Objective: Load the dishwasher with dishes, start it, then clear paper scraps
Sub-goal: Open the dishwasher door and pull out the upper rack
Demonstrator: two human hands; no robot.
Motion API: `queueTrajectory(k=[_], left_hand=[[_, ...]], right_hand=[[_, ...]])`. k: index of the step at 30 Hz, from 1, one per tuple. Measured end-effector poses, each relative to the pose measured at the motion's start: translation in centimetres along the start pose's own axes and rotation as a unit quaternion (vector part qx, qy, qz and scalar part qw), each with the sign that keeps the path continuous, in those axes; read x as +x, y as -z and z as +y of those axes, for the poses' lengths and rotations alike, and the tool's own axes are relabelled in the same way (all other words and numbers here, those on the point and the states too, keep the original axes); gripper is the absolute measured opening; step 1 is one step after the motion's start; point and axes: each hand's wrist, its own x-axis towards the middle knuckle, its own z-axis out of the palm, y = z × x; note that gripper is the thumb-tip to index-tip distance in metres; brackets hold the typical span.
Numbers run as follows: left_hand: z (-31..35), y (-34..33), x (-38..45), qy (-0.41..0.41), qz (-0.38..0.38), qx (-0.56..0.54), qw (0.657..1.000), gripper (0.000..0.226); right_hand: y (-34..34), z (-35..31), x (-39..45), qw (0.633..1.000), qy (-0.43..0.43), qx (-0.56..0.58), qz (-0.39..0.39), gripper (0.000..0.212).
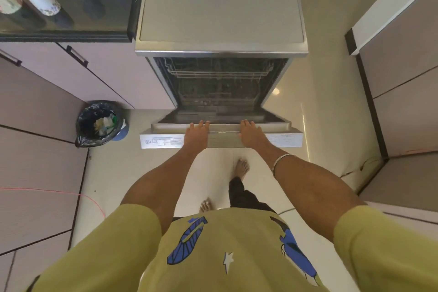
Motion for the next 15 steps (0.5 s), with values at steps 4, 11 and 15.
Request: queueTrajectory(k=[4,11,15], left_hand=[[-1.0,-3.8,-2.6,-0.023,-0.033,-0.010,0.999,0.065],[-1.4,-10.8,-5.3,-0.030,-0.042,-0.041,0.998,0.067],[-0.9,-13.2,-5.7,-0.020,-0.047,-0.053,0.997,0.063]], right_hand=[[-4.4,-0.5,-2.5,1.000,-0.014,0.003,-0.018,0.059],[-10.9,-0.1,-4.9,0.999,-0.001,-0.019,-0.035,0.061],[-12.8,0.3,-5.4,0.996,0.017,-0.053,-0.065,0.061]])
